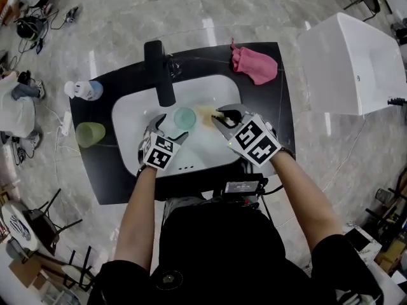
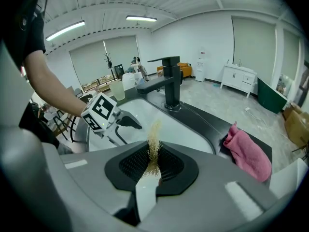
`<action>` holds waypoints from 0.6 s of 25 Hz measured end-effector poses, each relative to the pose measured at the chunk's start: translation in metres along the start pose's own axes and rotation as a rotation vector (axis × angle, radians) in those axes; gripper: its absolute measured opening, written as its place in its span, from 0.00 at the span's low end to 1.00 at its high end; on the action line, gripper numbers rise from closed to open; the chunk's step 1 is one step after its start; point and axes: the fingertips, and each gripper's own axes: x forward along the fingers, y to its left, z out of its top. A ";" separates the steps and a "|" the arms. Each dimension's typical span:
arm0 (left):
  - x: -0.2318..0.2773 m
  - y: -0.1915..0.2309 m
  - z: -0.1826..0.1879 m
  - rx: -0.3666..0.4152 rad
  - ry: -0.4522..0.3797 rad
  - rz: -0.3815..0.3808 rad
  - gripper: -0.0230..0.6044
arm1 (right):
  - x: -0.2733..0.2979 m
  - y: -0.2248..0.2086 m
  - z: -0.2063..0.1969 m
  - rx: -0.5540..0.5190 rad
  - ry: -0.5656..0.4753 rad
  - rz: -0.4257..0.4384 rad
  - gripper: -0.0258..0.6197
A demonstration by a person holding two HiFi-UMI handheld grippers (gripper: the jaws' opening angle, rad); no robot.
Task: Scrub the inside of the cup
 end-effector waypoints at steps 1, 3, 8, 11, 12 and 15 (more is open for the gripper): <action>-0.013 0.008 0.007 -0.023 -0.028 0.054 0.66 | 0.000 0.000 0.002 -0.004 -0.011 -0.001 0.11; -0.042 0.018 0.025 -0.058 -0.107 0.148 0.61 | -0.002 0.000 0.004 -0.012 -0.036 -0.002 0.11; -0.105 -0.005 0.049 -0.153 -0.286 0.242 0.32 | -0.021 0.002 0.001 -0.015 -0.084 0.008 0.11; -0.136 -0.017 0.043 -0.278 -0.383 0.295 0.08 | -0.030 0.006 0.000 -0.011 -0.122 0.032 0.11; -0.144 -0.021 0.041 -0.336 -0.418 0.305 0.04 | -0.033 0.007 0.000 -0.008 -0.137 0.035 0.11; -0.159 -0.038 0.030 -0.488 -0.504 0.297 0.04 | -0.040 0.017 -0.001 0.008 -0.175 0.038 0.11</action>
